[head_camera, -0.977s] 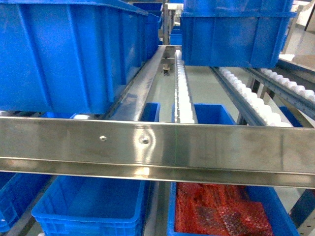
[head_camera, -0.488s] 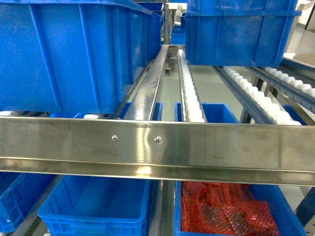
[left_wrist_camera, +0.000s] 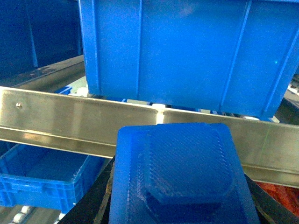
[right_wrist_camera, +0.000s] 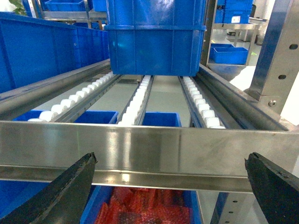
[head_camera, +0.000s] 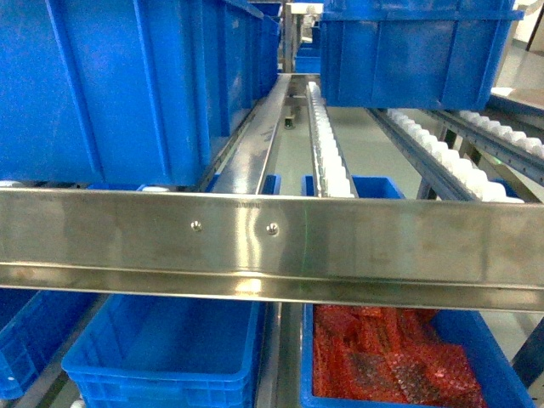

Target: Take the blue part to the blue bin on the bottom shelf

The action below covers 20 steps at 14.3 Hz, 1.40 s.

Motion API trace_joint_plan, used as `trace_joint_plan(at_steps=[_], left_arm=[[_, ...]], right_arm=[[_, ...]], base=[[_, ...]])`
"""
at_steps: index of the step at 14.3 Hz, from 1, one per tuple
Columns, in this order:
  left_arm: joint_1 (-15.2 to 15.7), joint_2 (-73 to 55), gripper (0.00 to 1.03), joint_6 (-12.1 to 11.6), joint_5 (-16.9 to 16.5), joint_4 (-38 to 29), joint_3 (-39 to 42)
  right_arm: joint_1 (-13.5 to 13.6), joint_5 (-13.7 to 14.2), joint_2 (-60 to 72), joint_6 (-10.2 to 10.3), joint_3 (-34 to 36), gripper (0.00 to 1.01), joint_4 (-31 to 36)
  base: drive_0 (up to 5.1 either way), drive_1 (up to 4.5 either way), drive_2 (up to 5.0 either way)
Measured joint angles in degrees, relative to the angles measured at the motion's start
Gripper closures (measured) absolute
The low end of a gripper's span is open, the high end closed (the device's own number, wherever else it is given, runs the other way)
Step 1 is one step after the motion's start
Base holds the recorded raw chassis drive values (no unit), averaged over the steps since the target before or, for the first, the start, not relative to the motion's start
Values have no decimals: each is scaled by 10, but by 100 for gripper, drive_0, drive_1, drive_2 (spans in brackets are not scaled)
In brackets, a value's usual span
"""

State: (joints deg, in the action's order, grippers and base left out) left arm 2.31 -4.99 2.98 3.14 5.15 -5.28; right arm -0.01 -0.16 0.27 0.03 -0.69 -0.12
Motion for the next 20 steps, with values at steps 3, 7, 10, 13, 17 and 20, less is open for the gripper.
trace_joint_plan(at_steps=[3,7,10,13,17,20], left_arm=[[0,0,60,0,0,2,0],[0,0,60,0,0,3,0],[0,0,60,0,0,3,0],[0,0,60,0,-1,3,0],[0,0,60,0,-1,3,0],[0,0,60,0,-1,3,0]], right_arm=[[0,1,0,0,0,3,-1],[0,1,0,-1,0,3,-2],[0,2,0,0,0,3,-1],[0,2,0,0,0,3,-2],[0,2,0,0,0,3,-2],[0,2,0,0,0,3,-2]], base=[[0,0,0],[0,0,0],[0,0,0],[0,0,0],[0,0,0],[0,0,0]])
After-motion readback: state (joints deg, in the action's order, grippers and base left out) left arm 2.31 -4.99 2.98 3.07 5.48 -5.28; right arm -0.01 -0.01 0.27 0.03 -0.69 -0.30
